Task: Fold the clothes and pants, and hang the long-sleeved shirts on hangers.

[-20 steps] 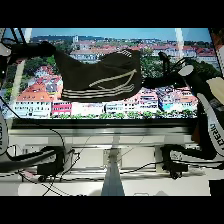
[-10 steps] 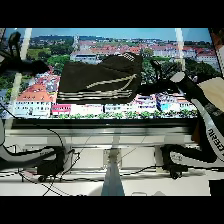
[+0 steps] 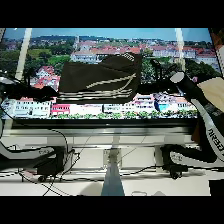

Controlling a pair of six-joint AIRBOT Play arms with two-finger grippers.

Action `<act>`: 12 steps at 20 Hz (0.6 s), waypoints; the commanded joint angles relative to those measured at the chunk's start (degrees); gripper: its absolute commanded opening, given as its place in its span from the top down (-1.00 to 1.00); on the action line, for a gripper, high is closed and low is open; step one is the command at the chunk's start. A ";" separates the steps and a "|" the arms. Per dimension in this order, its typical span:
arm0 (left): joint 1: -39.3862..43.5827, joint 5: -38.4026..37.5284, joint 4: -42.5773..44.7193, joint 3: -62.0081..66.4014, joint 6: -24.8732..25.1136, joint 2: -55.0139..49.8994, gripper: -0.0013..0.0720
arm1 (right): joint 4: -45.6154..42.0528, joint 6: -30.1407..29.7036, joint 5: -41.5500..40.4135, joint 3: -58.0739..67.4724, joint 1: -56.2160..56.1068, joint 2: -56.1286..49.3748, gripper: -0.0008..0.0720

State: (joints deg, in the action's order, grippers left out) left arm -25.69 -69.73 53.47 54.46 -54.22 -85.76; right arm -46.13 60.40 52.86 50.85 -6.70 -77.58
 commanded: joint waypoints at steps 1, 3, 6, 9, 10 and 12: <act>0.31 2.01 -0.98 -1.29 4.20 -2.34 -0.67 | 0.94 0.04 0.00 0.00 -0.02 0.04 0.92; 0.35 1.92 0.44 -1.29 4.15 -3.89 -0.67 | 1.31 0.04 0.00 0.00 -0.02 0.04 0.92; 1.16 0.13 0.15 -1.29 4.15 -5.62 -0.37 | 1.31 0.02 -0.02 0.00 -0.02 0.04 0.92; 2.91 -0.39 -0.42 -1.14 4.20 -5.55 0.51 | 1.27 0.02 -0.22 0.17 -0.02 0.04 0.92; 3.28 -0.96 -0.52 -0.94 4.20 -5.55 0.88 | 1.29 0.02 -0.22 0.57 -0.02 0.04 0.92; 3.58 -3.48 -3.15 0.09 4.46 -5.51 0.95 | 1.29 0.02 0.07 2.40 -0.02 0.04 0.92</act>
State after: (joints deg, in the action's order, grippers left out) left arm -22.85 -70.39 53.36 53.69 -50.11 -91.15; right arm -44.91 60.42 52.75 51.81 -6.70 -77.58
